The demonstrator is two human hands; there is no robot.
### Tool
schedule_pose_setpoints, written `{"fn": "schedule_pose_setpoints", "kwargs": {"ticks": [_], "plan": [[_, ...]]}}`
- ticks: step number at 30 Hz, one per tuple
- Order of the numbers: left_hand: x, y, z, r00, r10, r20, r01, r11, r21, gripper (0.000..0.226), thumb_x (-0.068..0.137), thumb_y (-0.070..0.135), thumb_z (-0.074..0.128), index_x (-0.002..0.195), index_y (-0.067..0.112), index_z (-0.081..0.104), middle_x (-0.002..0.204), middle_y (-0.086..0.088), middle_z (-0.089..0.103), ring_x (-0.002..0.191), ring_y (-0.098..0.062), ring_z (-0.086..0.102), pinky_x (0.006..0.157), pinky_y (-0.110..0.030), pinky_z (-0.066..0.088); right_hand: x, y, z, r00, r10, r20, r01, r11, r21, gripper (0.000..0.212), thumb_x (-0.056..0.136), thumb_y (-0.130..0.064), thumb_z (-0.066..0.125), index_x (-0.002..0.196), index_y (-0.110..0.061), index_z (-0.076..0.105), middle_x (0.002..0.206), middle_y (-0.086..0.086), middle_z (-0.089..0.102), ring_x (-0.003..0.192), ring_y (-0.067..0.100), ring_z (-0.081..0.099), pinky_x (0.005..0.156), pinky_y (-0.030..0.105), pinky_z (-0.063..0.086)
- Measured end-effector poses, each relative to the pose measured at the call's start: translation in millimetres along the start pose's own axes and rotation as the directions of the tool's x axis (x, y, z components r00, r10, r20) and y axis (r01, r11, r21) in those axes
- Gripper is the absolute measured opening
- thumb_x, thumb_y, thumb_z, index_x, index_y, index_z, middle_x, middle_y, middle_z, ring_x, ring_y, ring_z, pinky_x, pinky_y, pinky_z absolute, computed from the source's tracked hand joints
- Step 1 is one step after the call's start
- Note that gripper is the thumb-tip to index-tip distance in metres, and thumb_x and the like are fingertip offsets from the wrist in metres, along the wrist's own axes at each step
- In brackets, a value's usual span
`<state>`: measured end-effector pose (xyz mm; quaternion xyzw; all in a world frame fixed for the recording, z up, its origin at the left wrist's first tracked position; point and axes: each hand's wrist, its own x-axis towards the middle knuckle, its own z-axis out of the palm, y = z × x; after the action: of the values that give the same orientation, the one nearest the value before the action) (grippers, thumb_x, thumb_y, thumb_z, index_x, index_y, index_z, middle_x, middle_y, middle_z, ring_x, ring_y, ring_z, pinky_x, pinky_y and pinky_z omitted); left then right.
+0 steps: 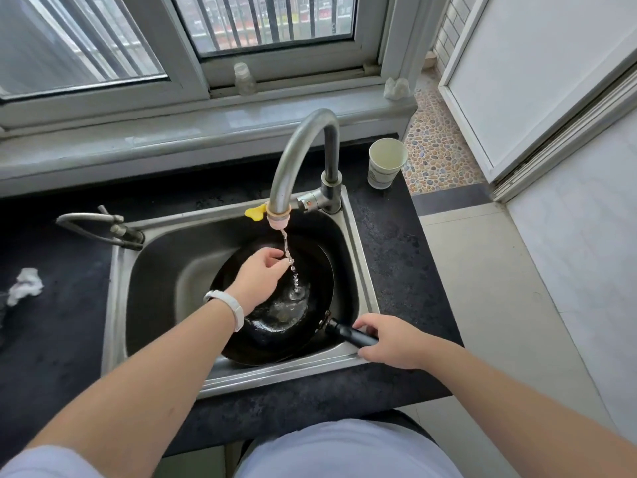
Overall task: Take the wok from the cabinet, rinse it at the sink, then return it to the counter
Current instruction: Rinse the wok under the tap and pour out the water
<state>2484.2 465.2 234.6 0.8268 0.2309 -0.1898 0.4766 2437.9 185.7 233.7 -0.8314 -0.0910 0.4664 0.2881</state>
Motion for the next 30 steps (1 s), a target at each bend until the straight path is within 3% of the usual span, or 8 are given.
{"fn": "schedule_pose_setpoints", "kwargs": {"ticks": [4, 8, 13, 15, 18, 21, 24, 30], "plan": [[-38, -26, 24, 0.993, -0.109, 0.049, 0.110, 0.993, -0.029, 0.025, 0.094, 0.037, 0.060, 0.118, 0.029, 0.059, 0.103, 0.001, 0.068, 0.078, -0.011, 0.062, 0.058, -0.021, 0.046, 1, 1, 1, 1.000, 0.008, 0.004, -0.008, 1.000, 0.010, 0.046, 0.086, -0.032, 0.070, 0.130, -0.031, 0.056, 0.098, -0.013, 0.060, 0.076, 0.012, 0.063, 0.070, 0.028, 0.055], [-67, -40, 57, 0.985, -0.143, 0.093, 0.153, 0.982, -0.107, 0.024, 0.093, 0.037, 0.061, 0.115, 0.029, 0.062, 0.108, 0.004, 0.069, 0.097, -0.011, 0.065, 0.086, -0.031, 0.054, 1, 0, 2, 1.000, 0.004, -0.005, -0.003, 1.000, 0.011, 0.046, 0.087, -0.031, 0.070, 0.131, -0.030, 0.055, 0.099, -0.013, 0.059, 0.080, 0.014, 0.064, 0.072, 0.027, 0.054], [-96, -29, 97, 0.941, -0.237, 0.242, 0.309, 0.892, -0.329, 0.019, 0.096, 0.025, 0.061, 0.113, 0.020, 0.059, 0.104, -0.006, 0.066, 0.089, -0.017, 0.065, 0.085, -0.036, 0.057, 3, 1, 4, 0.999, 0.028, -0.030, -0.026, 0.998, 0.048, 0.042, 0.084, -0.030, 0.071, 0.125, -0.028, 0.059, 0.100, -0.009, 0.063, 0.086, 0.021, 0.069, 0.079, 0.036, 0.059], [-101, -25, 111, 0.923, -0.293, 0.250, 0.376, 0.823, -0.426, 0.022, 0.096, 0.023, 0.061, 0.116, 0.017, 0.056, 0.108, -0.008, 0.065, 0.090, -0.018, 0.067, 0.087, -0.037, 0.058, 5, 3, 4, 0.998, 0.061, -0.024, -0.057, 0.989, 0.138, 0.037, 0.084, -0.027, 0.073, 0.119, -0.025, 0.060, 0.101, 0.001, 0.067, 0.078, 0.023, 0.070, 0.074, 0.039, 0.061], [-101, -16, 125, 0.855, -0.445, 0.267, 0.505, 0.596, -0.624, 0.019, 0.097, 0.019, 0.058, 0.112, 0.007, 0.058, 0.110, -0.015, 0.064, 0.093, -0.024, 0.071, 0.076, -0.035, 0.061, 6, 4, 4, 0.992, 0.108, 0.064, -0.123, 0.943, 0.308, 0.028, 0.083, -0.024, 0.074, 0.108, -0.021, 0.060, 0.099, 0.015, 0.070, 0.064, 0.022, 0.066, 0.063, 0.041, 0.059], [-101, -7, 132, 0.809, -0.522, 0.269, 0.526, 0.440, -0.728, 0.014, 0.099, 0.013, 0.054, 0.098, 0.000, 0.059, 0.099, -0.016, 0.062, 0.087, -0.026, 0.069, 0.069, -0.031, 0.056, 5, 3, 2, 0.981, 0.125, 0.152, -0.170, 0.926, 0.338, 0.020, 0.090, -0.023, 0.069, 0.105, -0.021, 0.056, 0.087, 0.010, 0.069, 0.058, 0.018, 0.068, 0.052, 0.028, 0.054], [-100, -5, 135, 0.804, -0.546, 0.235, 0.507, 0.424, -0.750, 0.014, 0.101, 0.010, 0.050, 0.099, -0.002, 0.057, 0.092, -0.016, 0.061, 0.084, -0.026, 0.065, 0.078, -0.035, 0.052, 3, 1, -2, 0.968, 0.098, 0.230, -0.165, 0.941, 0.295, 0.010, 0.095, -0.020, 0.062, 0.100, -0.016, 0.055, 0.077, 0.006, 0.064, 0.048, 0.014, 0.063, 0.036, 0.019, 0.038], [-105, 2, 142, 0.836, -0.519, 0.179, 0.450, 0.460, -0.766, 0.018, 0.097, -0.003, 0.052, 0.114, 0.001, 0.050, 0.095, -0.019, 0.064, 0.083, -0.027, 0.068, 0.069, -0.032, 0.059, 8, 2, 3, 0.962, 0.060, 0.266, -0.125, 0.963, 0.237, 0.011, 0.094, -0.016, 0.058, 0.103, -0.010, 0.057, 0.071, 0.005, 0.059, 0.044, 0.013, 0.056, 0.040, 0.022, 0.043]]}}
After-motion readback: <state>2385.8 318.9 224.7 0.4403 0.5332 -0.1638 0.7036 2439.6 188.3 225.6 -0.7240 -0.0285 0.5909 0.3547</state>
